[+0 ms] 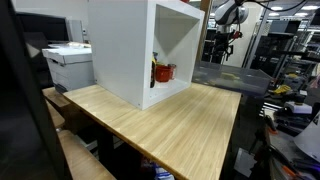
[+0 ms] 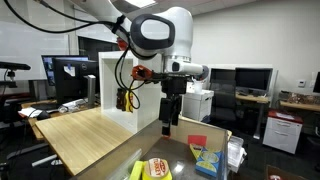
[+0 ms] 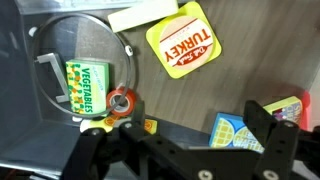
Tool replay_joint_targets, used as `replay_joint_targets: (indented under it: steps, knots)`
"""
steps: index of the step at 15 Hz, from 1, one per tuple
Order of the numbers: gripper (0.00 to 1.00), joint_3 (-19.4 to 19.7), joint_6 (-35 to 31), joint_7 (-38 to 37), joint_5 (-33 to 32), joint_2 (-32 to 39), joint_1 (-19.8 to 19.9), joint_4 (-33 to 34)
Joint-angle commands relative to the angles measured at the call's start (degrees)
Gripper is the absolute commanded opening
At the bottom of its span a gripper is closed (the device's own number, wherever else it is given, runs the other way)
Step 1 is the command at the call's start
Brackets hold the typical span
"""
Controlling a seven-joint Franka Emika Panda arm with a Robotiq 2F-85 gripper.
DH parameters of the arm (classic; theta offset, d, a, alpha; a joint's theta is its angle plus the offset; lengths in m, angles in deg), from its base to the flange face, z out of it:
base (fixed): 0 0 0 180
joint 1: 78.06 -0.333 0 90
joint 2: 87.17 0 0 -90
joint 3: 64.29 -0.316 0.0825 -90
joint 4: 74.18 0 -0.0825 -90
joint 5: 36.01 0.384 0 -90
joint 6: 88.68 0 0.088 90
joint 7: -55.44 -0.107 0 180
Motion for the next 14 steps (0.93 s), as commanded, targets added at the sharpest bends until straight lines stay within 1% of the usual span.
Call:
replay_joint_targets:
  steps: [1, 4, 7, 9, 11, 12, 14]
  knots:
    - [1.0, 0.62, -0.22, -6.51, 3.93, 1.8, 1.77, 1.59]
    - [1.0, 2.02, -2.41, -9.53, 4.28, 3.18, 3.85, 1.69]
    - [1.0, 2.9, -2.14, -9.28, 4.44, 5.22, 6.35, 2.92]
    - [1.0, 3.07, -2.32, -9.61, 4.17, 6.16, 6.88, 3.57]
    - [1.0, 2.91, -2.49, -9.26, 3.56, 7.13, 7.1, 4.43]
    - [1.0, 2.27, -1.51, -6.04, 2.48, 8.8, 7.52, 6.55]
    - [1.0, 1.78, -0.71, -4.99, 2.34, 10.62, 7.73, 9.19]
